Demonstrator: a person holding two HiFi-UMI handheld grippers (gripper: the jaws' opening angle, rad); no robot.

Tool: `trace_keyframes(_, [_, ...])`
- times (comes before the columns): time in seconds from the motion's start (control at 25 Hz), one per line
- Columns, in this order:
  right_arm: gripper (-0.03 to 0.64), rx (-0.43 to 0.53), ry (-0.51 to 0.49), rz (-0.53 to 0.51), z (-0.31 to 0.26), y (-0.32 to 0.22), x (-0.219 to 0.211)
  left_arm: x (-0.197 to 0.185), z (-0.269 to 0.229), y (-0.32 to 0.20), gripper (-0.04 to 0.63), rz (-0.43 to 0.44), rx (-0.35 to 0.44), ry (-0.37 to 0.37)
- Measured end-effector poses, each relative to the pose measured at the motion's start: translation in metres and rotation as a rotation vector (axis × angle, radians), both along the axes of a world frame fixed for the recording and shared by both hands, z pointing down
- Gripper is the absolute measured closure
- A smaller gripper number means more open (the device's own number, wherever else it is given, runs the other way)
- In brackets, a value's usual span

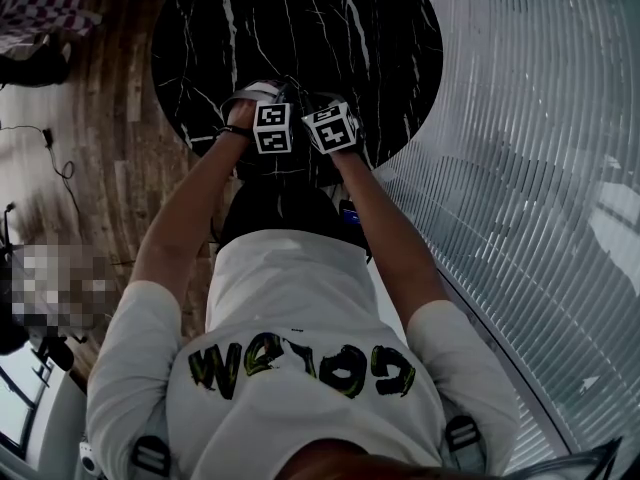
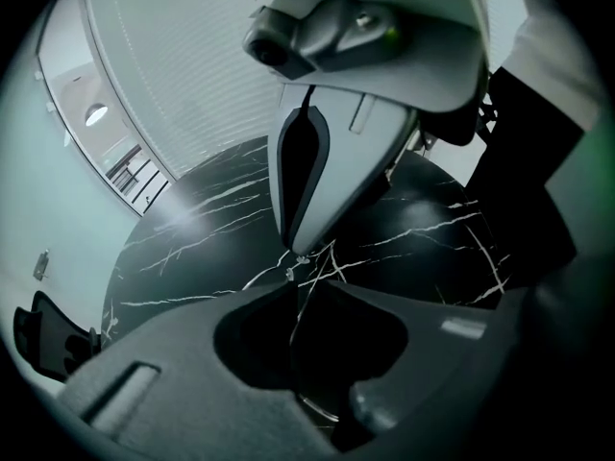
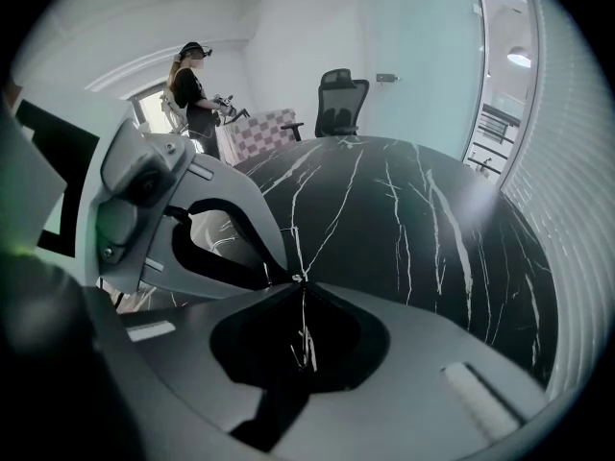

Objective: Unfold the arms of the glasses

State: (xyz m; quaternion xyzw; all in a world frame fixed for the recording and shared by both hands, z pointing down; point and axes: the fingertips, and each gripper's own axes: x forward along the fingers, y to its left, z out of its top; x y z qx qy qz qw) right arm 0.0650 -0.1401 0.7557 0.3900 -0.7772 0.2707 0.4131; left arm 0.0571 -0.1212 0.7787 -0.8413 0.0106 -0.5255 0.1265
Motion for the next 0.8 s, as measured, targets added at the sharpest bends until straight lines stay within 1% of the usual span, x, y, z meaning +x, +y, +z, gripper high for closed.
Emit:
trace_keyframes(0.48, [0.606,0.005,0.001,0.025,0.001,-0.004,0.007,-0.003,0.000,0.013,0.563,-0.020,0.006,-0.009])
trace_keyframes(0.8, [0.606,0.004,-0.015,0.039,0.001,-0.005,0.007,-0.008,0.001,0.032,0.584,-0.074,0.000,-0.008])
